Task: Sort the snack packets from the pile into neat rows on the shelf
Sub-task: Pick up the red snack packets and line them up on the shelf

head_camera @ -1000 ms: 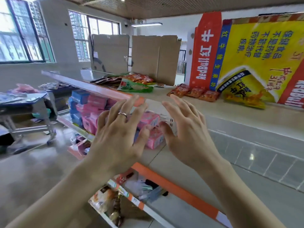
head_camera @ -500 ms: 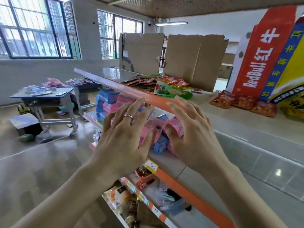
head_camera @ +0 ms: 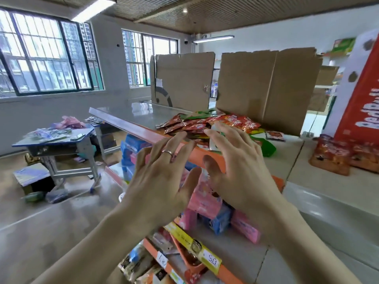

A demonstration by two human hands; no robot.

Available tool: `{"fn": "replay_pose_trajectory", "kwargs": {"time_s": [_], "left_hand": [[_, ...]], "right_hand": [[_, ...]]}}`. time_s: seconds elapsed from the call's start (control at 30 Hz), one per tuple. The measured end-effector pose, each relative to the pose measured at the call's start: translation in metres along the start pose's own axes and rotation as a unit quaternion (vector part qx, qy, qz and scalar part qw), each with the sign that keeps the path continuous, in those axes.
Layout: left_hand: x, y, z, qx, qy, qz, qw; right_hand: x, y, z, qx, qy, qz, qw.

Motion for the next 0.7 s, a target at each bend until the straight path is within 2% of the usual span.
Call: {"fn": "replay_pose_trajectory", "kwargs": {"time_s": [0.43, 0.7], "left_hand": [[-0.031, -0.069, -0.062, -0.021, 0.004, 0.003, 1.000], [-0.067, -0.135, -0.098, -0.058, 0.014, -0.005, 0.998]], "right_hand": [[-0.027, -0.073, 0.009, -0.043, 0.010, 0.008, 0.999], [-0.044, -0.100, 0.020, -0.104, 0.082, 0.037, 0.990]]}}
Point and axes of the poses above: each hand's wrist, its own y-axis away from the middle knuckle, its own x-axis out of the back of the hand, z = x × y, the point moved 7 cm from there along -y, towards the middle knuckle, and after that the axes turned 4 degrees about -x, right-handed, at the moved point
